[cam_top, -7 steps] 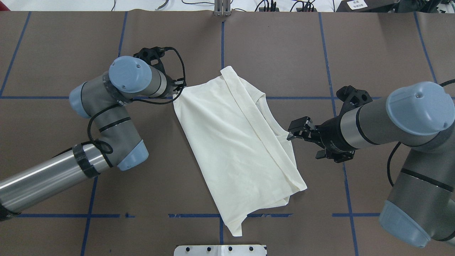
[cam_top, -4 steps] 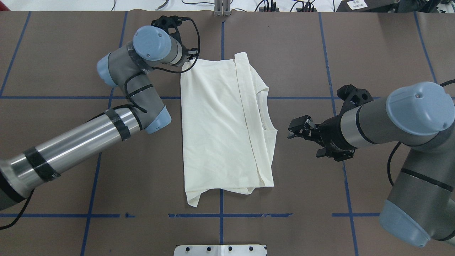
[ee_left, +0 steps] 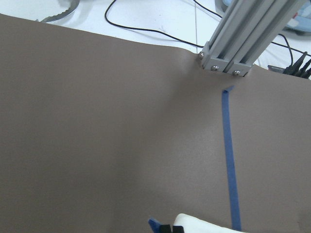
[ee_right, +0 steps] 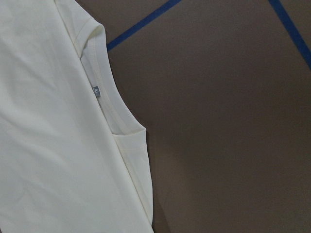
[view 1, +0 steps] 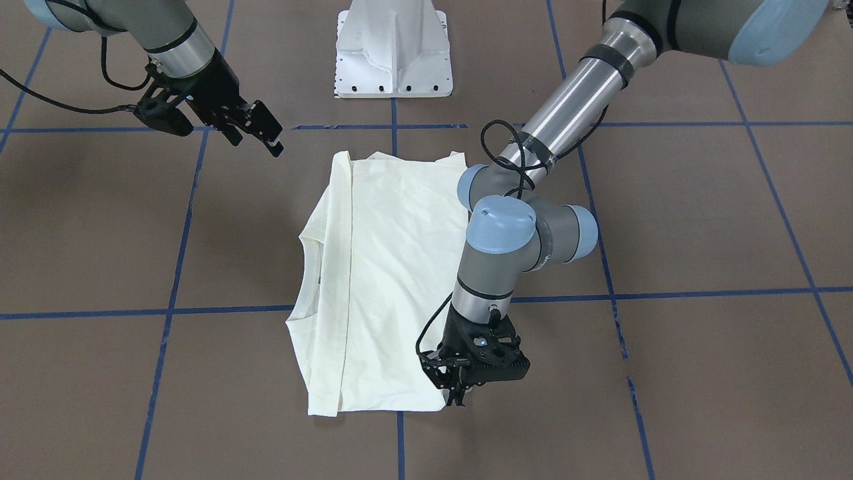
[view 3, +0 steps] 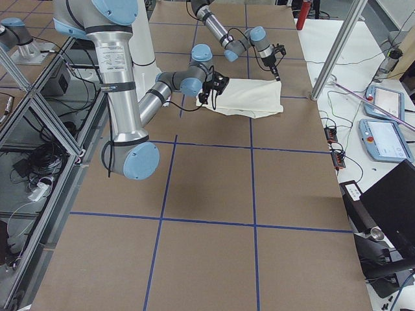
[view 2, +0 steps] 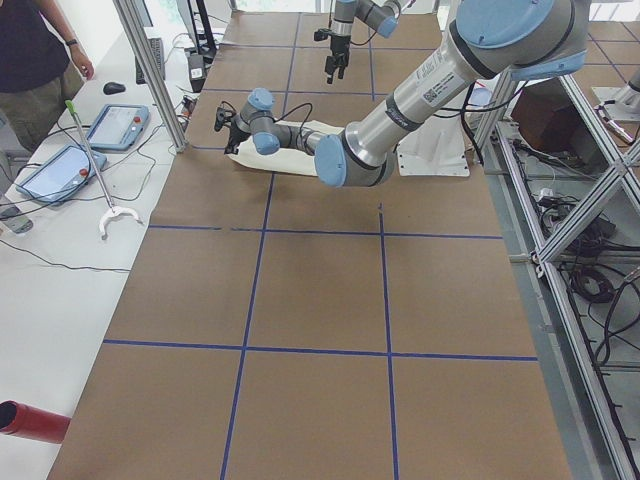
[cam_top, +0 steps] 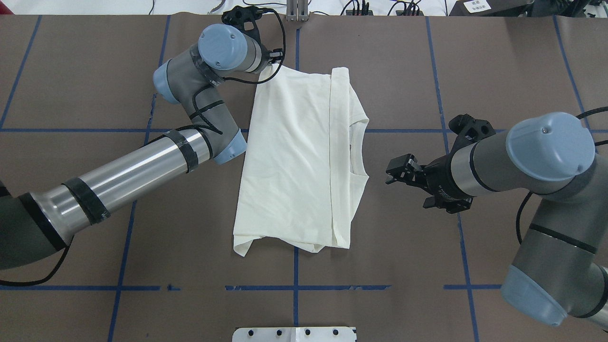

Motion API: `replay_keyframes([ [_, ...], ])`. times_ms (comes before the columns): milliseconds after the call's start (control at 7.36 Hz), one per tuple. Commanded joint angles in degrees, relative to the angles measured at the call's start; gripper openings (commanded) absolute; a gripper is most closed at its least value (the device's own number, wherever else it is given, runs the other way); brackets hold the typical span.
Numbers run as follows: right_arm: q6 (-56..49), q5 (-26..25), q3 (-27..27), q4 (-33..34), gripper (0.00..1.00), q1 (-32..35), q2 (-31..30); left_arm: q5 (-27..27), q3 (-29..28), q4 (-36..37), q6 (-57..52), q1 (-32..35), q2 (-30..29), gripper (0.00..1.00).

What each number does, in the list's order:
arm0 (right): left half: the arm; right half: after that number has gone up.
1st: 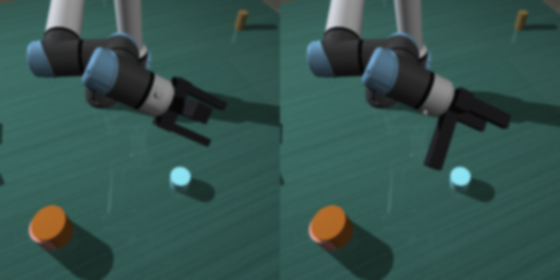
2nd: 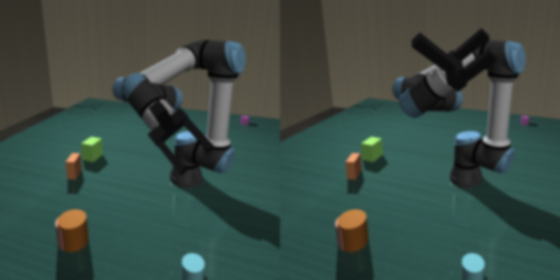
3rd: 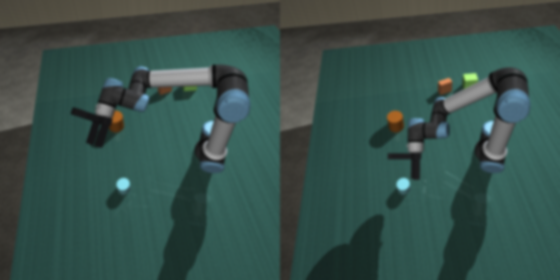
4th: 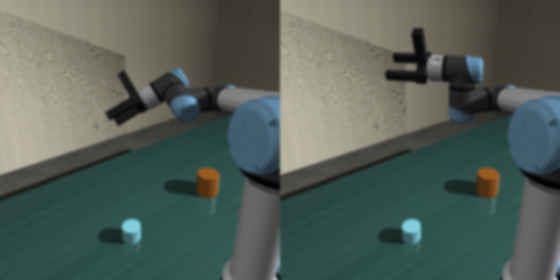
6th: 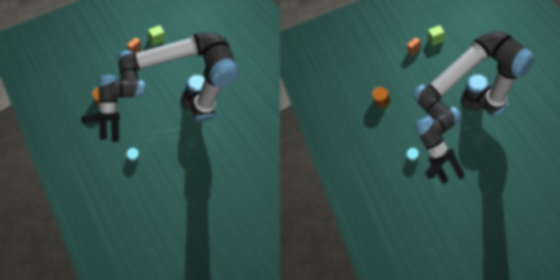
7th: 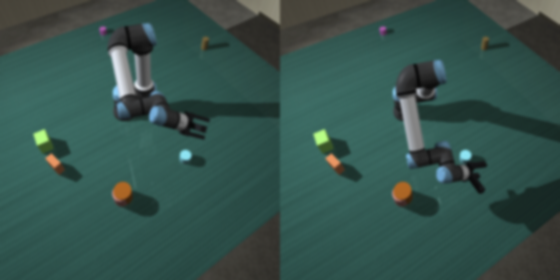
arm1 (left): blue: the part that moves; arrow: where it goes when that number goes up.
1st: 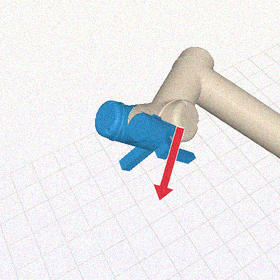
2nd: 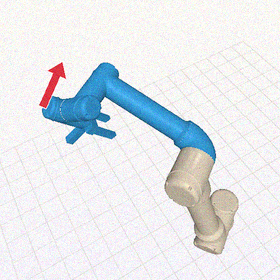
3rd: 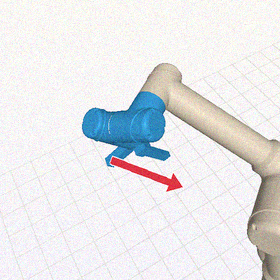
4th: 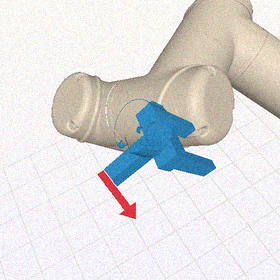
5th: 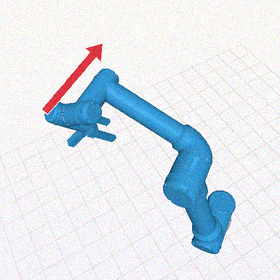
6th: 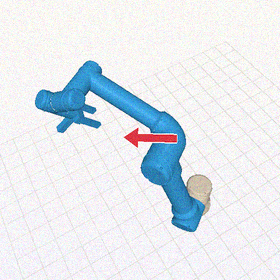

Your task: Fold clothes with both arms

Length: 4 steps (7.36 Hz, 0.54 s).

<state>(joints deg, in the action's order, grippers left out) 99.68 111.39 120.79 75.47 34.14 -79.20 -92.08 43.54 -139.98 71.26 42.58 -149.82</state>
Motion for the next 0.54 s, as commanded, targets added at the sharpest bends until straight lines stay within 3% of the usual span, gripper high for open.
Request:
replay_keyframes([
  [0, -1.23, -2.31, -1.26, 0.29, 1.0, -0.3, 0.36, -1.07, -0.13, -0.21, -0.41, 1.97, -0.12, 1.0],
  [136, -2.55, -2.67, -2.83, 1.86, 1.0, -0.3, 2.27, -4.91, 1.18, 0.4, -4.24, 4.16, 0.32, 1.0],
  [272, -5.87, -4.06, -3.8, 8.92, 1.0, -1.0, 6.9, -5.73, 4.59, 3.02, -4.8, 4.35, 2.5, 1.0],
  [408, -10.43, -6.34, -5.37, 18.74, 1.0, -2.75, 13.13, -5.74, 14.19, 8.18, -7.42, 4.27, 7.74, 1.0],
])
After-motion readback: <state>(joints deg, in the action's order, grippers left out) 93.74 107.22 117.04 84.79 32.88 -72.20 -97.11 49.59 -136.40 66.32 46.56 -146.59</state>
